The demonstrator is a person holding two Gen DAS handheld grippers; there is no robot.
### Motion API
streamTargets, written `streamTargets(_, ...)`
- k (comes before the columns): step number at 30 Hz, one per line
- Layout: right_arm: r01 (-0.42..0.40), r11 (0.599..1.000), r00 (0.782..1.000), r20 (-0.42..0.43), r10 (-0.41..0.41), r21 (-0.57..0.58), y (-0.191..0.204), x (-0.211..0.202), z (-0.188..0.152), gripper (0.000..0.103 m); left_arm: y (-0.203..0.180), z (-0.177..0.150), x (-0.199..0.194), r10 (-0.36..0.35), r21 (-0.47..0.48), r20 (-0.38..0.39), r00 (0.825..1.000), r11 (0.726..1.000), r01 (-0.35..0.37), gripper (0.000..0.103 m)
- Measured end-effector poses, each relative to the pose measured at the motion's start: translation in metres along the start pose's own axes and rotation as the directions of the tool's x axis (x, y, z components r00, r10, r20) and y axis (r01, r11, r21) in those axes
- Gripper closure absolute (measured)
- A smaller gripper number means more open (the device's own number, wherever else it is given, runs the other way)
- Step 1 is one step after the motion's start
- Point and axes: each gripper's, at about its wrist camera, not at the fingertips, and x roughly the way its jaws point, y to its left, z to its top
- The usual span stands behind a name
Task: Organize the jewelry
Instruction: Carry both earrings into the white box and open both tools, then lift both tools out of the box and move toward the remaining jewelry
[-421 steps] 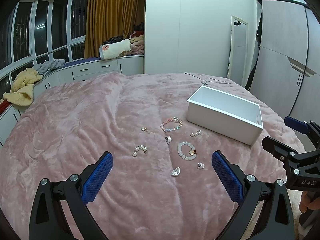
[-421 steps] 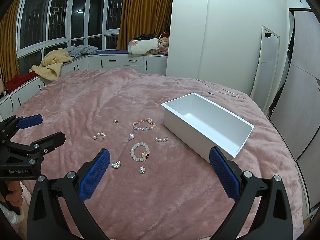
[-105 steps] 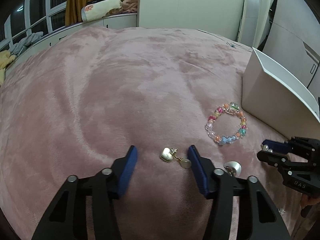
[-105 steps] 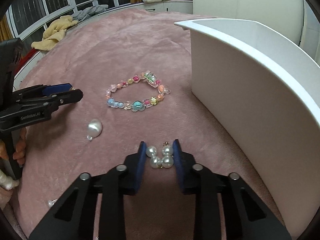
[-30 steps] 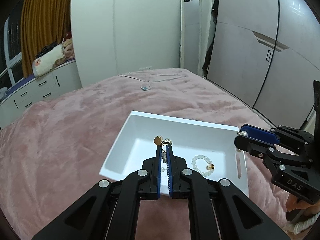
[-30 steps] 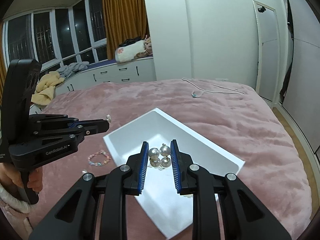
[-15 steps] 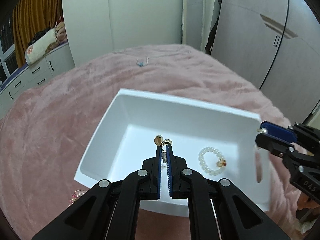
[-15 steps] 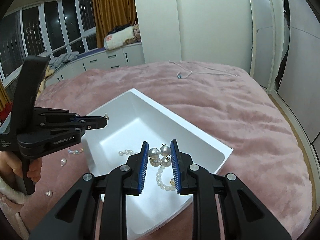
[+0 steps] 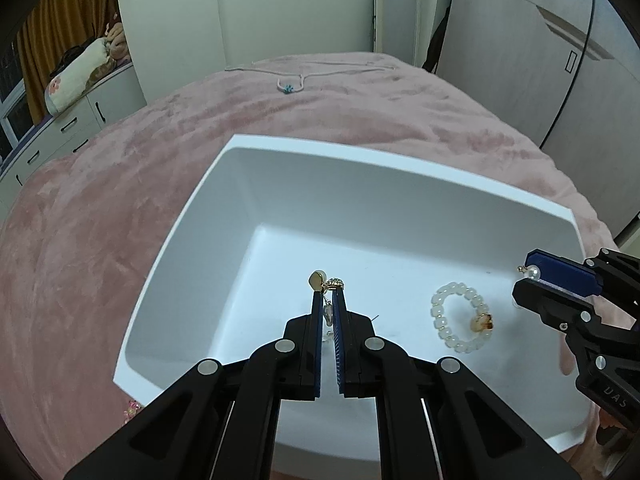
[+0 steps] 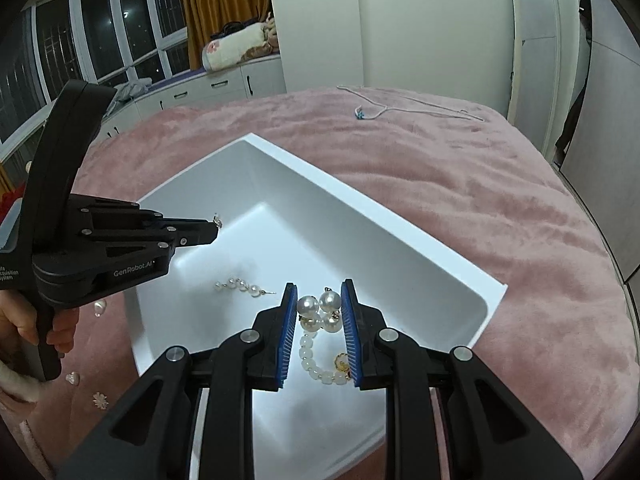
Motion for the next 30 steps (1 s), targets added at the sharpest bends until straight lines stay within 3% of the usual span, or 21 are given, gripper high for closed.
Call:
streamTargets(2, 0.005, 1.000, 1.000, -0.007, -0.005, 0.001, 0.000, 0.003, -0.001, 0.080, 0.001, -0.001, 0.004, -0.003, -0.001, -0.008, 1.000, 1.000, 0.003, 0.091)
streamTargets(8, 0.024, 1.000, 1.000, -0.011, -0.024, 0.002, -0.002, 0.003, -0.002, 0.077, 0.003, -0.005, 0.003, 0.001, -0.011, 0.002, 1.000, 1.000, -0.001, 0.069)
streamTargets(12, 0.035, 0.999, 0.999, 0.002, -0.035, 0.015, -0.002, -0.002, -0.003, 0.062, 0.005, -0.007, -0.007, -0.005, -0.020, 0.032, 0.999, 1.000, 0.005, 0.056)
streamTargets(19, 0.033, 0.999, 0.999, 0.013, -0.034, 0.012, 0.000, -0.009, 0.000, 0.059, 0.011, -0.012, -0.026, 0.000, -0.026, 0.069, 0.998, 1.000, 0.002, 0.052)
streamTargets(23, 0.047, 0.999, 0.998, 0.042, -0.048, 0.009, 0.004, -0.020, 0.003, 0.039, 0.016, -0.017, -0.043, -0.007, -0.038, 0.096, 0.995, 0.999, 0.011, 0.047)
streamTargets(25, 0.050, 0.999, 0.997, 0.052, -0.051, 0.012, 0.007, -0.026, 0.005, 0.037, 0.018, -0.021, -0.052, 0.003, -0.036, 0.113, 0.994, 0.999, 0.002, 0.040)
streamTargets(26, 0.051, 0.999, 0.997, 0.056, -0.052, 0.014, 0.008, -0.028, 0.006, 0.031, 0.019, -0.023, -0.057, 0.009, -0.034, 0.124, 0.992, 0.999, -0.005, 0.035)
streamTargets(30, 0.055, 0.998, 0.995, 0.083, -0.056, 0.008, 0.015, -0.040, 0.009, 0.023, 0.024, -0.031, -0.077, 0.018, -0.032, 0.154, 0.988, 0.999, -0.014, 0.029)
